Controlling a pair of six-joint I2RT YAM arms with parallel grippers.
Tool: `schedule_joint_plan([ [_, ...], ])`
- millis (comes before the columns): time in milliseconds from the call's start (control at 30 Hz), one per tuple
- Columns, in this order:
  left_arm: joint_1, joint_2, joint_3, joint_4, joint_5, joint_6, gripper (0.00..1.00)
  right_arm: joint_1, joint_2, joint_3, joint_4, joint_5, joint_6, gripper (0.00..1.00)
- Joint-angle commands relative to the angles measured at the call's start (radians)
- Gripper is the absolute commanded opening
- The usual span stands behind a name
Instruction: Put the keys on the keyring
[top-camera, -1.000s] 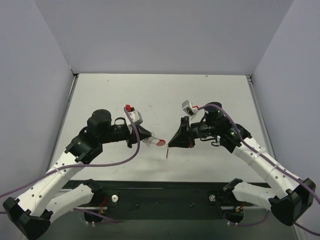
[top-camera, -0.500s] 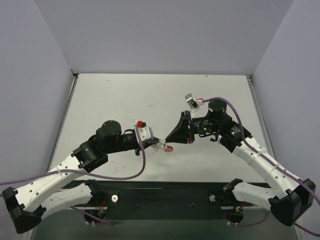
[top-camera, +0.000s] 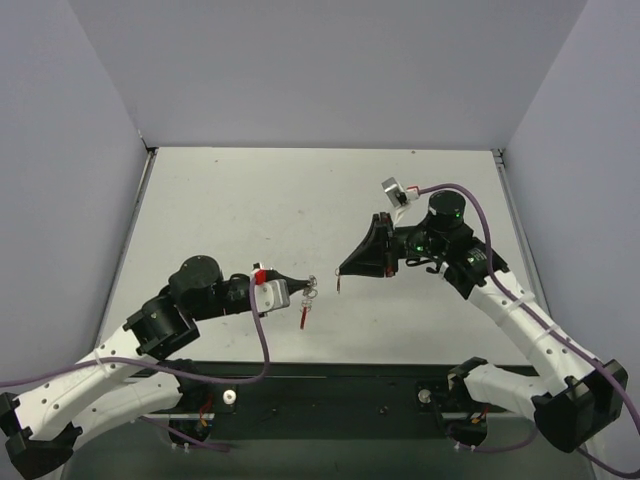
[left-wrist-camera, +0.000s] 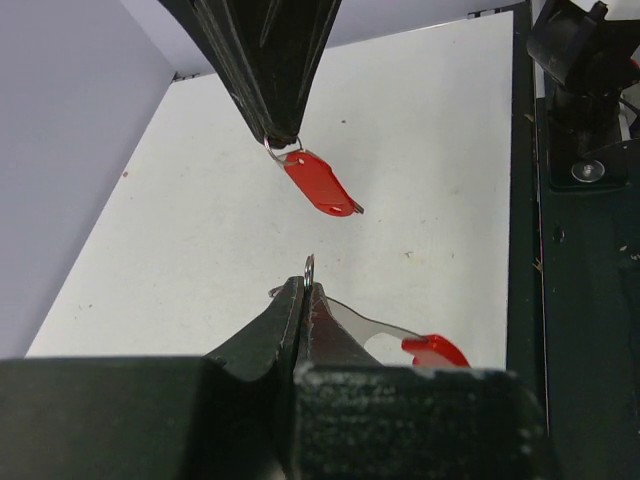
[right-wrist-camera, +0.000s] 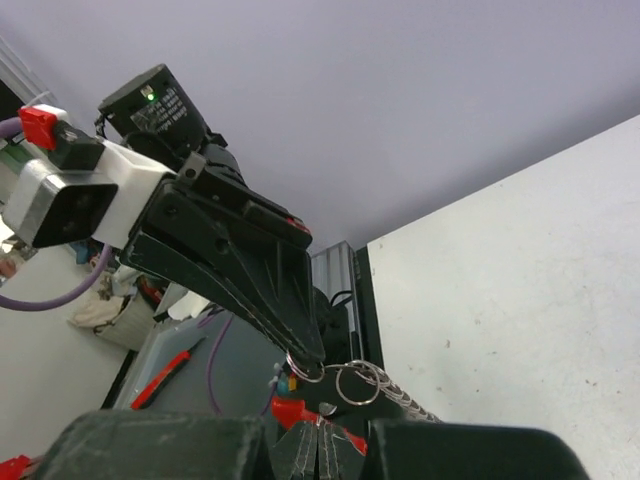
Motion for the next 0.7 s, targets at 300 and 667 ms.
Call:
schedule_joint_plan([
  [300, -0.048, 0.029, 0.017, 0.138, 0.103, 0.029, 0.0, 0.036, 0.081, -0.017, 0.139, -0.092, 0.034, 0.0],
  [667, -0.1, 0.049, 0.017, 0.149, -0.011, 0.064, 0.0, 0.055, 0.083, -0.038, 0.226, -0.115, 0.144, 0.0],
])
